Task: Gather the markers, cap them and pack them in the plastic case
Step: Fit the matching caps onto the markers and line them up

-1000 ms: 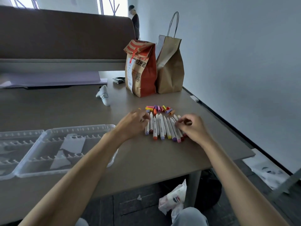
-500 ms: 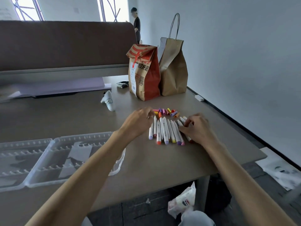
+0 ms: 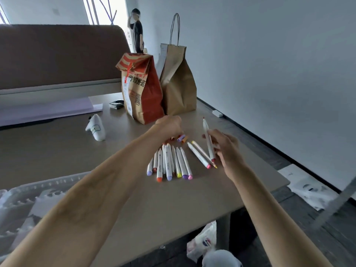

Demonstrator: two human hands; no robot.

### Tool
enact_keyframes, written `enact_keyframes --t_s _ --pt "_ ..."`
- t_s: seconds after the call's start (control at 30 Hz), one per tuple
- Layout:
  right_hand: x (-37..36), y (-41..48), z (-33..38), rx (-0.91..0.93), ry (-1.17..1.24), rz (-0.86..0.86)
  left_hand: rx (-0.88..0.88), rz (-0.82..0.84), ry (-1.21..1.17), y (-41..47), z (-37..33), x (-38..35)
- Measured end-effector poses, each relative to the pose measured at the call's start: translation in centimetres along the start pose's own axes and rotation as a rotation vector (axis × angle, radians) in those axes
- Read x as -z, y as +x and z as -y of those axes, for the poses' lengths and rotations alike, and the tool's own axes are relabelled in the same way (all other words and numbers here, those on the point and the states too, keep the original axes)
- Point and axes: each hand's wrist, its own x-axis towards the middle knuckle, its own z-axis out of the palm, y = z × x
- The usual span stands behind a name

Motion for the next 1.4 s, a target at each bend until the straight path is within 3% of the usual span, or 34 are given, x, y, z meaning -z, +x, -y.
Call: enact_keyframes --t_s 0.17,0.37,0.43,0.63,0.83,1.03,1.2,1.4 --pt "0.5 0.7 -0.4 -0.039 0.098 -0.005 -0.017 0.032 0.067 0.9 -0.9 -0.1" --pt "0.2 0.1 0.0 -0.030 0.116 0.027 0.011 -0.070 0.075 0.4 -1.0 -0.8" --pt "0.2 -0.2 0.3 -0.015 0.098 0.045 -0.006 -0.087 -0.085 -0.1 -0.5 -0.5" --pt "0.2 -1.6 1.3 0.104 0.088 0.039 -0.104 -0.192 -0.887 -5.6 1.3 1.4" --pt "-3.9 -3.5 4.3 0.237 0.071 0.339 -0.163 -0.285 -1.329 -13.3 6.2 1.6" --pt "-9.3 -3.1 5.5 0.276 0.090 0.535 -0.208 -0.340 -1.586 -16.0 9.5 2.4" --pt "-10.3 -2.4 4.8 0.260 0.130 0.536 -0.127 -0.361 -1.688 -16.6 10.8 2.0" --pt "-10.8 -2.5 3.0 0.484 0.017 0.432 -0.080 -0.335 -1.719 -17.1 11.5 0.2"
